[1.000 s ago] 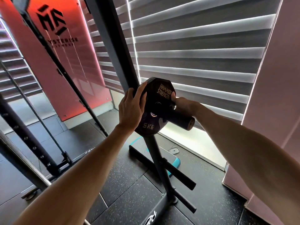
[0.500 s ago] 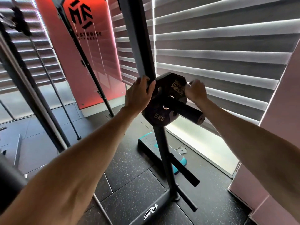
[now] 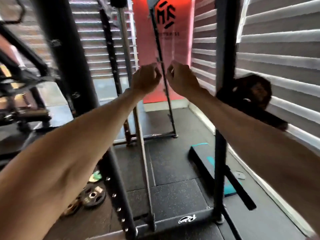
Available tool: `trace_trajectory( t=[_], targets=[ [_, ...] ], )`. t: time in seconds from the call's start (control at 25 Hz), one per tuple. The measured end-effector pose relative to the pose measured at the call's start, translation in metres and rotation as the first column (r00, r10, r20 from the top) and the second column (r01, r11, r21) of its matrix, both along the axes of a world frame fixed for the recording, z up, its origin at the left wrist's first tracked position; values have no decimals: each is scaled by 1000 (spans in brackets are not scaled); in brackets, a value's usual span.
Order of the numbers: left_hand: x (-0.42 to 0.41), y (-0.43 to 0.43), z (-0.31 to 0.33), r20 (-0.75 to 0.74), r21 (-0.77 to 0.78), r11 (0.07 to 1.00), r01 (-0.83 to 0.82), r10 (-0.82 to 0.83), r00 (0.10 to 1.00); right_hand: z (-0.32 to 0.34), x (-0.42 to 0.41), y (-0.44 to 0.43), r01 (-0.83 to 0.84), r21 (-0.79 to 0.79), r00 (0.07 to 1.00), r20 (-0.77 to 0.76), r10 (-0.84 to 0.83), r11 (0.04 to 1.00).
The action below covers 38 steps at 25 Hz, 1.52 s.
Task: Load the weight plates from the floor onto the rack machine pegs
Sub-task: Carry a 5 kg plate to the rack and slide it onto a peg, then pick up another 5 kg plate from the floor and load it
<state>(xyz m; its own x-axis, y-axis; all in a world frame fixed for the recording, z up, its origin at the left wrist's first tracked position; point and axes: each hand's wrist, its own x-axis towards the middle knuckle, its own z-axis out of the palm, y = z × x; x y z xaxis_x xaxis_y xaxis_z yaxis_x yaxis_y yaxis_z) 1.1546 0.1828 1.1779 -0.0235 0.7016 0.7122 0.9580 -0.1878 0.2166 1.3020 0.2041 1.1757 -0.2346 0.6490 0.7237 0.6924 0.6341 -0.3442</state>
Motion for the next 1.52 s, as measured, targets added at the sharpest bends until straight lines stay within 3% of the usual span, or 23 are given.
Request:
trace_trajectory(
  t=[0.12, 0.28, 0.44, 0.56, 0.84, 1.12, 1.36, 1.52],
  targets=[
    [-83, -55, -15, -2, -42, 988, -150, 150, 989, -16, -91, -27, -222, -124, 970, 73, 232, 967],
    [-188, -142, -47, 31, -151, 921, -359, 367, 930, -40, -203, -83, -447, -282, 844, 184, 505, 849],
    [-276, -236, -94, -31, -333, 793, -511, 532, 846, -75, -309, -152, -582, -384, 661, 289, 692, 716],
    [-329, -309, -130, -14, -550, 651, -523, 619, 785, -109, -377, -209, -625, -475, 481, 390, 785, 619],
    [-464, -463, -259, 86, -831, 386, -399, 800, 594, -227, -531, -332, -561, -611, 205, 552, 809, 559],
    [-529, -547, -350, 197, -884, 349, -312, 882, 428, -331, -623, -413, -471, -749, -32, 542, 840, 466],
    [-590, -547, -428, 209, -930, 303, -208, 902, 377, -416, -687, -406, -365, -815, -84, 510, 856, 450],
    [-651, -507, -473, 207, -949, 275, -155, 913, 352, -457, -746, -368, -276, -850, -41, 477, 878, 449]
  ],
)
